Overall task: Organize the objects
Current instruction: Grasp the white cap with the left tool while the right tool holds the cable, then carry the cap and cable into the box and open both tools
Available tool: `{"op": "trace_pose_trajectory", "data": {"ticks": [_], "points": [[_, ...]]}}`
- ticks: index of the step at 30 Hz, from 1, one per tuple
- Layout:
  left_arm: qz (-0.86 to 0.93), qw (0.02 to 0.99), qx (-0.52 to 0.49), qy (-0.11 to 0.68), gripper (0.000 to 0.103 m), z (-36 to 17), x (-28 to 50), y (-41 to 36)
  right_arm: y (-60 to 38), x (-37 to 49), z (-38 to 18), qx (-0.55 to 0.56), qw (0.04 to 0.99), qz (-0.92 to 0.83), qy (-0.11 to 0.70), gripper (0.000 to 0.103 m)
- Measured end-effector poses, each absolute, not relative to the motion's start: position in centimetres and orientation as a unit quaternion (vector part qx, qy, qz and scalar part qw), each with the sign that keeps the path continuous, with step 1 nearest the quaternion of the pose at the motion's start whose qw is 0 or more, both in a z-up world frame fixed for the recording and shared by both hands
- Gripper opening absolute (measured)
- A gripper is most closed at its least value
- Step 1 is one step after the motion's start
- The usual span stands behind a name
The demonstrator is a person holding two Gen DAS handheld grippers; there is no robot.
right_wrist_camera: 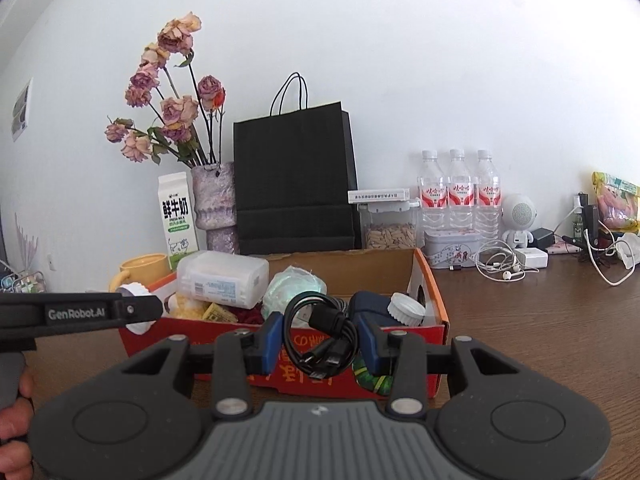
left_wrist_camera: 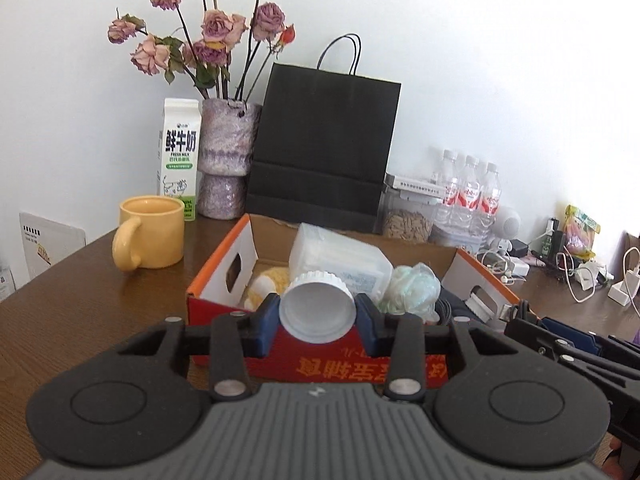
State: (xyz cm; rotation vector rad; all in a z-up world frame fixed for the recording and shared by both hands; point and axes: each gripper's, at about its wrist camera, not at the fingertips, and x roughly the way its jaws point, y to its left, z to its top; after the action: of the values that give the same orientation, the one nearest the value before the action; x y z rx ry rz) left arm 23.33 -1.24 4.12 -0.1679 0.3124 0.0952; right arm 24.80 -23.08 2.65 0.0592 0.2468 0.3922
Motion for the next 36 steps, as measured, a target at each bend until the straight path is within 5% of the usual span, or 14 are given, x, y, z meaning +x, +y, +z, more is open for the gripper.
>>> {"op": "trace_pose_trajectory", "data": {"ticks": [22,25,27,28,32,36], "points": [[0.080,0.983,-0.075,0.147,0.041,5.9,32.8,3.3,-19.2,34.2,2.9,0.040,0.983,0.160,0.086,0.040],[0.071,0.983,-0.076,0.150,0.057,5.7,33.6,3.3,-19.1,35.1,2.8,0.041,0.984,0.152,0.088,0.041],[0.069,0.984,-0.074,0.149,0.084,5.7,33.9,3.2,-19.1,35.4,2.7,0.039,0.984,0.152,0.088,0.046],[0.067,0.985,-0.073,0.144,0.099,5.7,33.9,3.1,-19.2,35.4,2.7,0.040,0.983,0.155,0.088,0.057],[0.063,0.987,-0.068,0.135,0.103,5.6,33.6,2.6,-19.2,35.1,2.7,0.036,0.984,0.153,0.077,0.097],[0.063,0.986,-0.067,0.143,0.103,5.5,33.5,2.3,-19.2,34.5,2.8,0.029,0.985,0.158,0.064,0.103]]}}
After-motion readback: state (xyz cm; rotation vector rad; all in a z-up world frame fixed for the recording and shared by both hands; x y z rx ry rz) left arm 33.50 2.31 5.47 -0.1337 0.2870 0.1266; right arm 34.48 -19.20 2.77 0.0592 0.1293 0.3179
